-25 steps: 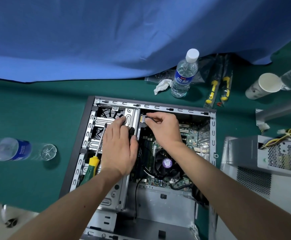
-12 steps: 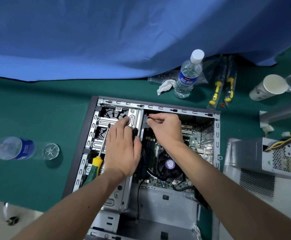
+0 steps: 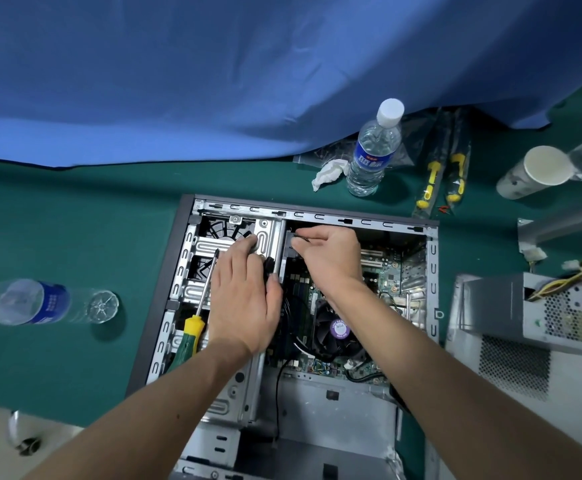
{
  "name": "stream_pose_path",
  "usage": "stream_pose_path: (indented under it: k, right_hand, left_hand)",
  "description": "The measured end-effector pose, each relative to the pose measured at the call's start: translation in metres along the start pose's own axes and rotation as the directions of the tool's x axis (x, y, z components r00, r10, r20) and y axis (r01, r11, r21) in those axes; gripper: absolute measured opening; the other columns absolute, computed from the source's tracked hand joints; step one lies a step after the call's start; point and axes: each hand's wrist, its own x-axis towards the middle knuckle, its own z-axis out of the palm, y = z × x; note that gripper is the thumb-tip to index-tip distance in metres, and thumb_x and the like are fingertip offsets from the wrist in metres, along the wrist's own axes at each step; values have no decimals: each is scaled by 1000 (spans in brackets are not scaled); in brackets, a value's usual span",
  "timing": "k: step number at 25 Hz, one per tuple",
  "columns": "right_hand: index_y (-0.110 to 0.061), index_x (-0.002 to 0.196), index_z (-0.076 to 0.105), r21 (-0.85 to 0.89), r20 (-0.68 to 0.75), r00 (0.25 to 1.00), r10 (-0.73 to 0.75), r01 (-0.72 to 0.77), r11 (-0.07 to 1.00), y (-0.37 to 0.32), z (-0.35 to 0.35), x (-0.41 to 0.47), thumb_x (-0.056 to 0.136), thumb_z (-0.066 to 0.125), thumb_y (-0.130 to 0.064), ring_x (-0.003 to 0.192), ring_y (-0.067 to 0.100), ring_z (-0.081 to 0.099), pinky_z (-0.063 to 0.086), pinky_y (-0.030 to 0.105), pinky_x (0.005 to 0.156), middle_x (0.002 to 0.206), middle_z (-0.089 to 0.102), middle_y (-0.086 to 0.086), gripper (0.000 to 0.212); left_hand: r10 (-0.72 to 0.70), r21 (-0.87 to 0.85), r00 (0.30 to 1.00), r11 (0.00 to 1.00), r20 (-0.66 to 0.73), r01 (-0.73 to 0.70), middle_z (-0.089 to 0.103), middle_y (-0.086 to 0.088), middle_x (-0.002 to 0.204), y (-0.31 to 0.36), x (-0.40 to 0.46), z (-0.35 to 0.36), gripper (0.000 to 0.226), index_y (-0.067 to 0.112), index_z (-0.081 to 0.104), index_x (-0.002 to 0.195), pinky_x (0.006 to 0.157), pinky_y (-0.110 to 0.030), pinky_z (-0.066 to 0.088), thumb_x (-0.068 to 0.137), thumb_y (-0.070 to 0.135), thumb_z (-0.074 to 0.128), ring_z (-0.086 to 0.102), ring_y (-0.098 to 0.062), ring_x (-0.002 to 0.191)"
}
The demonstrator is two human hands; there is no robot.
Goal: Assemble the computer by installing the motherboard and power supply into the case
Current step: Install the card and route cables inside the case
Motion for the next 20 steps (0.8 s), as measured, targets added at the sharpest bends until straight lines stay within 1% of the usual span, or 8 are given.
stream_pose_path:
  k: [3, 5, 9, 10, 12, 14, 17, 20]
  right_hand:
    - [-25, 108, 74, -99, 159, 982, -98, 114, 989, -3, -15, 1, 86, 74, -19, 87, 1, 67, 53, 22, 86, 92, 74, -10, 23]
    - [-25, 118, 68, -247, 221, 957, -189, 243, 938, -5, -25, 0, 88, 72, -21, 83, 7, 66, 52, 26, 85, 90, 72, -10, 30]
    - [-24, 117, 57, -586, 333, 842, -424, 537, 607, -5, -53, -11, 95, 63, -24, 79, 13, 62, 51, 34, 75, 88, 64, -11, 23]
    - [-26, 115, 51, -573, 346, 837, -424, 546, 611, -5, -60, -11, 96, 61, -25, 72, 8, 60, 50, 34, 71, 84, 62, -13, 21]
    - [-35, 112, 42, -428, 390, 873, -291, 452, 783, -9, -68, -15, 97, 60, -30, 62, 0, 56, 46, 27, 65, 81, 59, -12, 24]
    - [-42, 117, 41, -366, 486, 860, -156, 362, 857, -11, -70, -18, 93, 64, -35, 61, -5, 53, 42, 23, 66, 85, 57, -11, 34]
    - [-38, 131, 39, -495, 531, 845, -56, 364, 789, -8, -84, -19, 93, 67, -27, 81, 3, 57, 42, 21, 70, 91, 53, -10, 49]
    - [-35, 138, 34, -633, 505, 862, -37, 399, 663, -3, -96, -27, 93, 63, -9, 102, 10, 51, 43, 26, 82, 112, 48, -8, 59]
  left_hand:
    - [-3, 0, 1000, 1000, 4, 3, 40, -8, 140, 1, 1, -1, 23, 14, 44, 96, 114, -40, 24, 98, 34, 31, 35, -24, 132]
    - [1, -1, 1000, 1000, 7, -1, 40, -8, 140, 0, 3, -3, 24, 14, 44, 96, 114, -41, 24, 98, 34, 31, 35, -25, 133]
    - [-2, -5, 1000, 1000, 21, 2, 40, -8, 140, 0, -4, -3, 24, 13, 45, 96, 113, -41, 25, 98, 33, 32, 34, -25, 132]
    - [3, -6, 1000, 1000, 19, -3, 40, -8, 140, 1, -5, -4, 24, 13, 45, 96, 113, -41, 25, 98, 33, 32, 35, -25, 131]
    - [10, -19, 1000, 1000, 13, -10, 40, -9, 139, 3, -3, -4, 25, 12, 46, 96, 112, -42, 27, 98, 33, 33, 35, -25, 130]
    - [6, -33, 1000, 999, 12, -5, 40, -9, 139, 4, -1, -5, 26, 11, 47, 96, 112, -45, 29, 98, 32, 33, 35, -26, 130]
    - [7, -33, 1000, 999, 10, -7, 40, -9, 139, 4, 0, -4, 25, 12, 47, 95, 113, -47, 30, 98, 33, 34, 35, -25, 132]
    - [16, -28, 1000, 999, 15, -16, 41, -9, 139, 1, 1, -4, 25, 13, 47, 95, 113, -44, 29, 98, 33, 33, 34, -24, 132]
